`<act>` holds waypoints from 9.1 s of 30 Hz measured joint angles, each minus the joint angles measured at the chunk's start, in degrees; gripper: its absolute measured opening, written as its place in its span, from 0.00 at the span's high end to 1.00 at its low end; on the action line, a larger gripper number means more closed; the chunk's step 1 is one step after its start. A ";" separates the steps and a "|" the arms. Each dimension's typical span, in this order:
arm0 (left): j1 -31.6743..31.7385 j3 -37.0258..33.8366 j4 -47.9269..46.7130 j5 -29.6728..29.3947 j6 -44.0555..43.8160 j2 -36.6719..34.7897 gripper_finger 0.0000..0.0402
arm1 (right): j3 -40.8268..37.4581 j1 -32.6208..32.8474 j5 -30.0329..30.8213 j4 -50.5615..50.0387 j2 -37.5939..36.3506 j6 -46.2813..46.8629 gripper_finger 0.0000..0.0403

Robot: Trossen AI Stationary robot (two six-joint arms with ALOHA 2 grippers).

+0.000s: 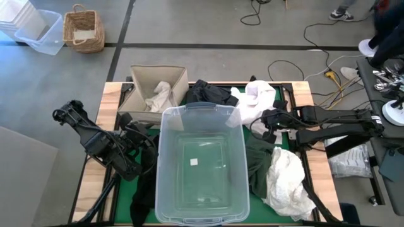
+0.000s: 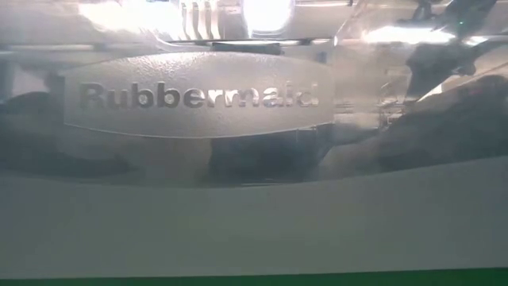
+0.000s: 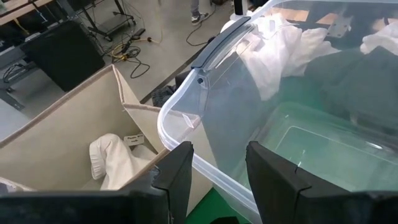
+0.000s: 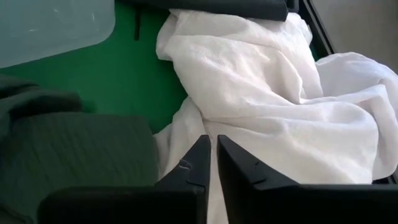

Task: Sort clothes
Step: Put the green shirt into the transparent bin, then put the black shirt into the transparent bin

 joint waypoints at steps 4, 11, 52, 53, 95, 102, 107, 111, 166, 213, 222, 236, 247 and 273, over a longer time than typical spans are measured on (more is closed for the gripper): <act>0.00 0.00 0.00 0.00 0.00 0.00 0.67 | 0.00 0.00 0.09 0.04 0.02 0.45 0.80; 0.00 0.00 0.00 -0.02 0.09 0.00 0.67 | 0.00 0.02 0.51 0.13 0.00 0.75 0.51; 0.01 0.00 0.48 -0.09 0.20 0.00 0.67 | -4.56 6.54 -27.37 5.18 0.00 9.37 0.38; 0.02 0.00 0.48 -0.09 0.20 0.00 0.67 | -4.83 6.54 -27.36 5.43 0.00 9.38 0.38; 0.01 0.00 1.00 -0.09 -0.46 0.00 0.67 | -12.94 6.52 -32.30 20.68 9.87 9.42 0.67; 0.01 0.00 1.05 0.00 -0.46 0.00 0.67 | -12.94 6.51 -32.29 21.62 12.29 7.81 0.92; 0.01 0.00 1.05 -0.02 -0.46 0.00 0.67 | -12.94 6.51 -32.43 21.30 11.33 7.83 0.96; 0.01 0.00 1.07 -0.02 -0.46 0.00 0.67 | -12.93 6.51 -32.52 20.47 8.06 8.03 0.97; 0.02 -0.74 1.75 -0.06 -0.44 0.00 0.67 | 31.04 6.51 5.28 35.06 -2.55 -19.27 0.97; -0.15 12.99 2.06 -1.90 14.30 2.82 0.67 | 64.04 6.51 -28.04 23.22 36.07 -7.50 0.97; -0.15 12.87 2.08 -1.85 14.28 2.82 0.67 | 63.34 6.50 -28.55 9.19 37.33 -6.94 0.97; -0.15 12.81 2.12 -1.85 14.16 2.92 0.67 | 62.90 6.54 -30.12 -7.59 40.99 -11.74 0.97; -0.15 12.82 2.11 -1.81 14.17 5.82 0.67 | 62.90 6.51 -30.00 -7.42 42.43 -14.78 0.97; -0.15 12.87 1.92 -1.79 14.59 6.58 0.67 | 62.90 6.51 -29.99 -6.03 42.69 -15.82 0.61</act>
